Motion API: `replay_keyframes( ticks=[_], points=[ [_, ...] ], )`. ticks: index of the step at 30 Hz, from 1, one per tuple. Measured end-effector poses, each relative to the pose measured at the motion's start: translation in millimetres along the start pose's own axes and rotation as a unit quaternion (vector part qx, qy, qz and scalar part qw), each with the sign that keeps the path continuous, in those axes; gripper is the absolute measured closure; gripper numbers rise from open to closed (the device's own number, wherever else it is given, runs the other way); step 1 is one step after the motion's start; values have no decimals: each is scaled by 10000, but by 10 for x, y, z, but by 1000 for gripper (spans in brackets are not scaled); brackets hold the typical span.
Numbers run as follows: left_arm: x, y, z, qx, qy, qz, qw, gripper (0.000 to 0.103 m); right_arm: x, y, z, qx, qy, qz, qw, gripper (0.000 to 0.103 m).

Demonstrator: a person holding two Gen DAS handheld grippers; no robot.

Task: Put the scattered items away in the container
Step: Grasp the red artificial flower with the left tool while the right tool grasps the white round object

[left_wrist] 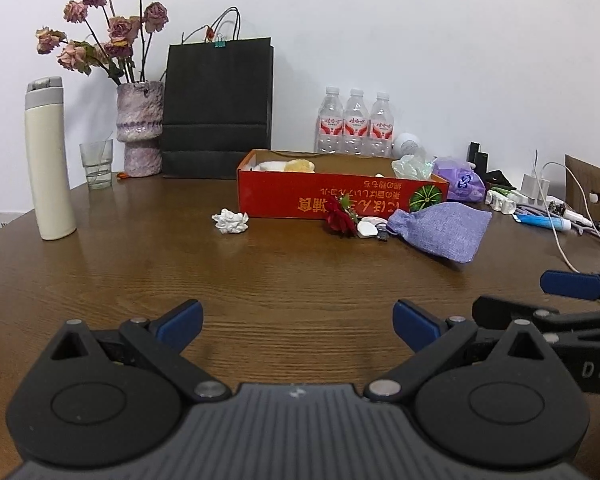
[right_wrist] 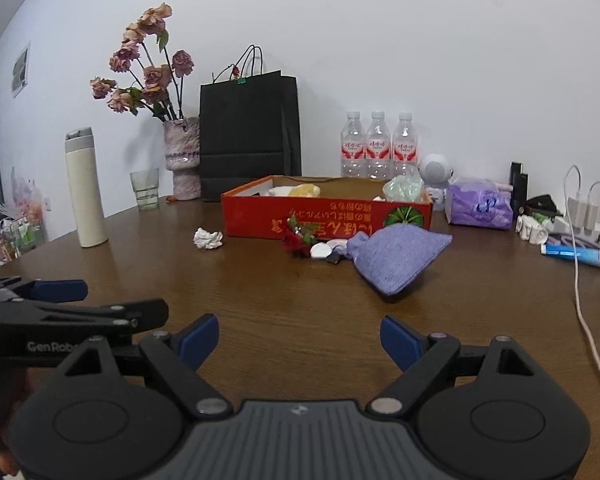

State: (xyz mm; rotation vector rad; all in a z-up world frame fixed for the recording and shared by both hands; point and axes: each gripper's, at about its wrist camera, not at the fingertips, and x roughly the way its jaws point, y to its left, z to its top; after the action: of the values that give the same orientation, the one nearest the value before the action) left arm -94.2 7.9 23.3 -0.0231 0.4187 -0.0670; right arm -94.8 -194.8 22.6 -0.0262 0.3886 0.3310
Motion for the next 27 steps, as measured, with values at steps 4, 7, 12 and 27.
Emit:
replay_keyframes(
  ticks=[4, 7, 12, 27],
  points=[
    [172, -26, 237, 300, 21, -71, 9995, 0, 105, -107, 113, 206, 0, 12, 9998, 18],
    [387, -45, 493, 382, -195, -194, 9989, 0, 280, -202, 251, 230, 19, -58, 9997, 31],
    [1045, -181, 829, 347, 34, -676, 9971, 19, 632, -351, 483, 252, 33, -99, 9996, 49],
    [2262, -14, 1006, -53, 671, -788, 9946, 86, 1489, -478, 602, 185, 497, -21, 9986, 50]
  ],
)
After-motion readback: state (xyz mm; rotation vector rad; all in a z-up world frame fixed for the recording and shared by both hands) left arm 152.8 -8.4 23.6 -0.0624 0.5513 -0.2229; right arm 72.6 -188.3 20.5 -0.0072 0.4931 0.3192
